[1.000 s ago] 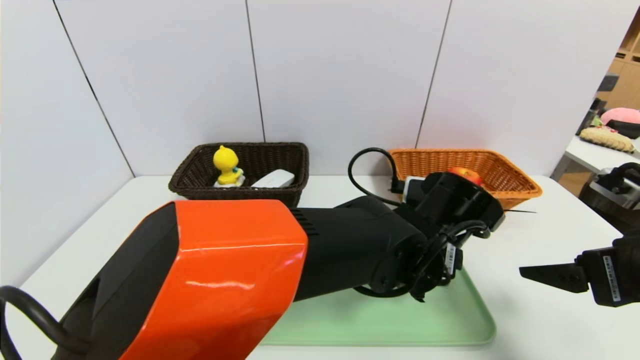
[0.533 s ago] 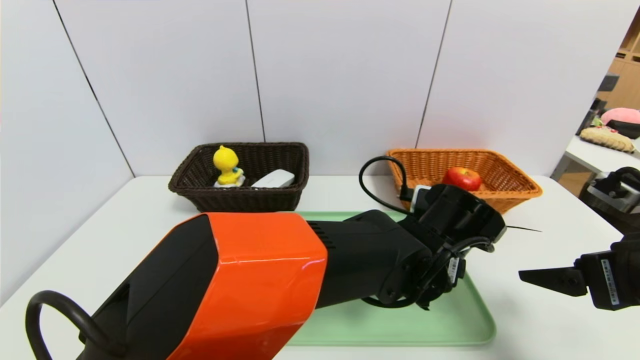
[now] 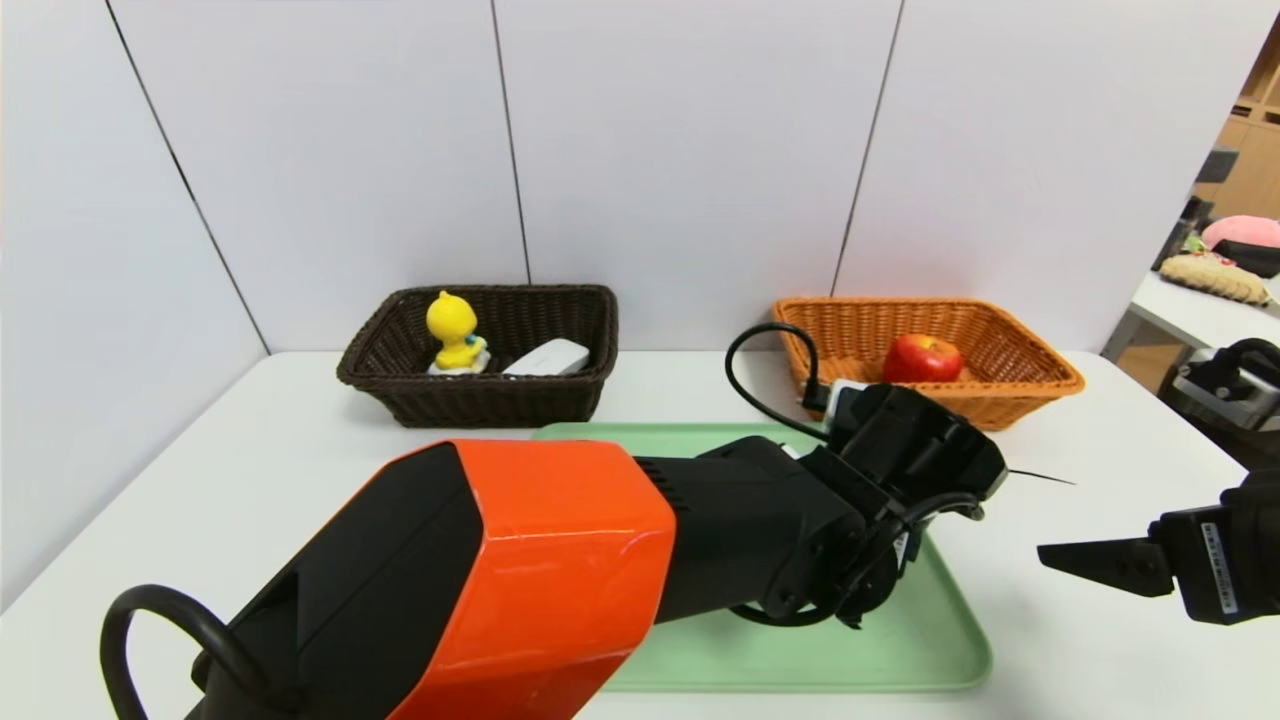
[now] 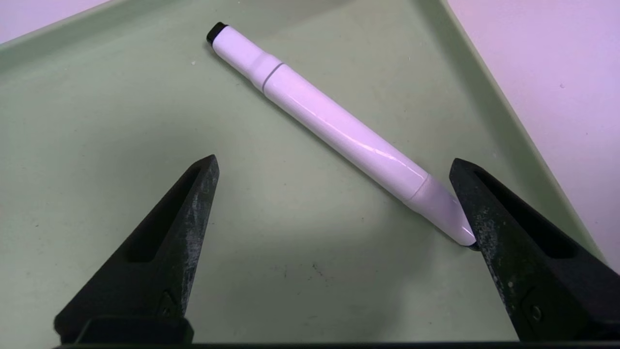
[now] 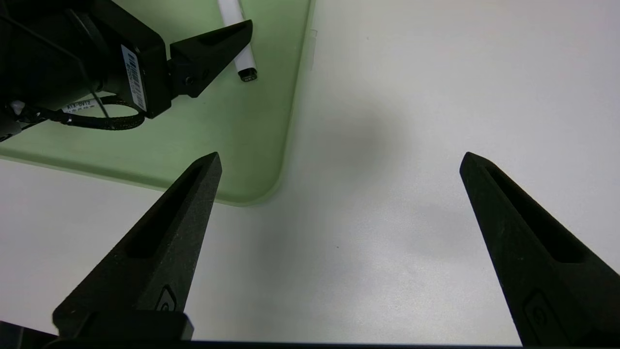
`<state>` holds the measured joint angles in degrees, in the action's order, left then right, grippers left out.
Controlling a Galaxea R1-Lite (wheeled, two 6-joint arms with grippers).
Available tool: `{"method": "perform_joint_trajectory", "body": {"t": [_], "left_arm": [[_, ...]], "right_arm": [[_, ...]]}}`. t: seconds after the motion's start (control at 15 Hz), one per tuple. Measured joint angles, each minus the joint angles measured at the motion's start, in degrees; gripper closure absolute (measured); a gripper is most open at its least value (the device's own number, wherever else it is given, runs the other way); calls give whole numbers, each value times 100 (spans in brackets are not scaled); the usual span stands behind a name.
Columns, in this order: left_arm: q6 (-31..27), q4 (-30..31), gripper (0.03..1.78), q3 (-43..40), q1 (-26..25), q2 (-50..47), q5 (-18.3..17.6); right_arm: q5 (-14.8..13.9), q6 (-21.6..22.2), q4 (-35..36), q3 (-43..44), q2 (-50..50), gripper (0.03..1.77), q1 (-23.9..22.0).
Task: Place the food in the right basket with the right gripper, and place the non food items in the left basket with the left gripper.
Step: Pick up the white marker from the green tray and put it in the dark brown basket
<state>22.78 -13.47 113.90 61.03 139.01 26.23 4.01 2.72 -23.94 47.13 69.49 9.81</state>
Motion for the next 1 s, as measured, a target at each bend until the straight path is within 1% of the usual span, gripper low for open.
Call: {"method": "perform_joint_trajectory", "body": {"t": [0.47, 0.73, 1.0], "left_arm": [[-190, 72, 12, 0, 5, 51, 22], [-300, 77, 12, 0, 2, 96, 184], [-429, 113, 12, 0, 5, 101, 236]], "right_arm": [[1, -2, 10, 2, 9, 10, 0], [6, 2, 10, 6, 33, 10, 0], [6, 0, 16, 22, 50, 10, 0]]}}
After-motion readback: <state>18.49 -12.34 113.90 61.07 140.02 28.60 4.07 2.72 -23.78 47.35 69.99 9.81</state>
